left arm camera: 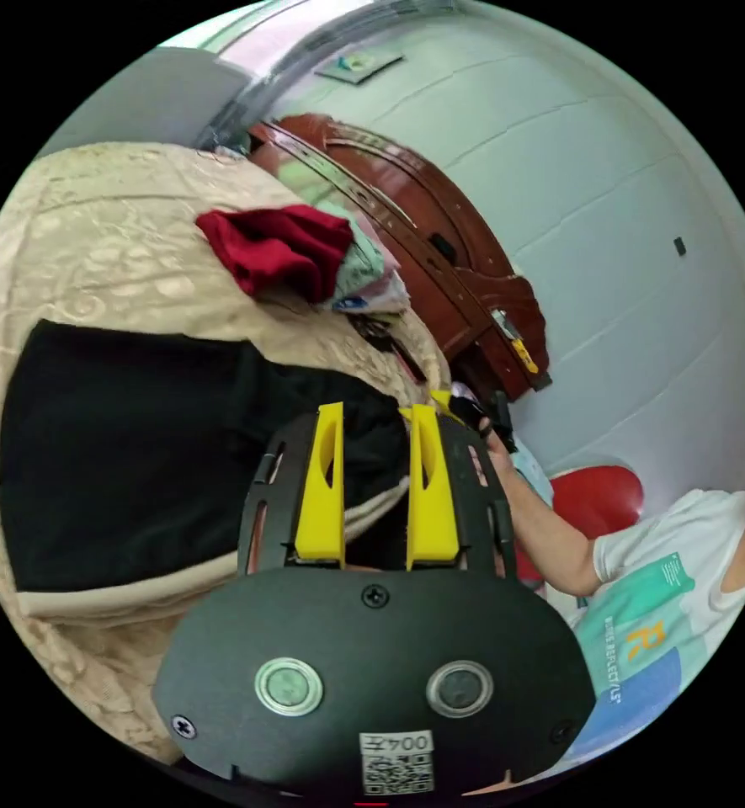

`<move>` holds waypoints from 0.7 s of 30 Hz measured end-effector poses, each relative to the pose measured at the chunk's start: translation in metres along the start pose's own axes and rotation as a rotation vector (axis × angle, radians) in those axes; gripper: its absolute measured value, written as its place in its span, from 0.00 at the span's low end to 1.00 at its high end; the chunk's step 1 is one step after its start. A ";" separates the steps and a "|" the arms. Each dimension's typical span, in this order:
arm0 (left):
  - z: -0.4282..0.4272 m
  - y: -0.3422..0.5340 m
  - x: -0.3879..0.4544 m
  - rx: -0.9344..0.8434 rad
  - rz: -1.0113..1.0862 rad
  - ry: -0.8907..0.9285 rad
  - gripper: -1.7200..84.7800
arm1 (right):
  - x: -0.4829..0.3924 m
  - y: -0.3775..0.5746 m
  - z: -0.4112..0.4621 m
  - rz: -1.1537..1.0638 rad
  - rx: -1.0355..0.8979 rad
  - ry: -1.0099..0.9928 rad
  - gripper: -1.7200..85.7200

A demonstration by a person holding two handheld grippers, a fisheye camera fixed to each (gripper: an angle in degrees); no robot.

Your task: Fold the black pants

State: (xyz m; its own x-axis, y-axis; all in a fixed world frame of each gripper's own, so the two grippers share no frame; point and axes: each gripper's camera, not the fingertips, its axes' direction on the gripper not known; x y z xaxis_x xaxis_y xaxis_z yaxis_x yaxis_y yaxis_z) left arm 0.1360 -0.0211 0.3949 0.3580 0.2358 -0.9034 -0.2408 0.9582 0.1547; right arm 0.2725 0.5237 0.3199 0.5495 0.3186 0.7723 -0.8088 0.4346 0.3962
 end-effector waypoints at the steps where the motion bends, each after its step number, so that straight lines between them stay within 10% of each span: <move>1: -0.027 -0.003 -0.030 0.047 -0.028 -0.126 0.16 | 0.001 0.000 -0.001 -0.010 0.007 0.012 0.24; 5: -0.082 0.000 -0.144 0.110 -0.225 -0.301 0.17 | 0.009 0.004 -0.001 -0.043 0.024 0.040 0.23; 10: -0.092 0.017 -0.262 0.260 -0.490 -0.013 0.17 | 0.019 0.010 -0.007 -0.029 0.054 0.038 0.23; 21: -0.051 -0.009 -0.340 0.120 -0.468 0.034 0.14 | 0.042 0.019 -0.040 -0.006 0.069 0.022 0.21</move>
State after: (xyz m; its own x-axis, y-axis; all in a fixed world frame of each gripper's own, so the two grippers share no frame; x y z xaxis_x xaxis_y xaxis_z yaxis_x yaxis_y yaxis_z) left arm -0.0294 -0.1182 0.6807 0.3731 -0.2288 -0.8991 0.0456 0.9725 -0.2286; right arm 0.2885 0.5787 0.3400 0.5581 0.3352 0.7590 -0.8178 0.3773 0.4346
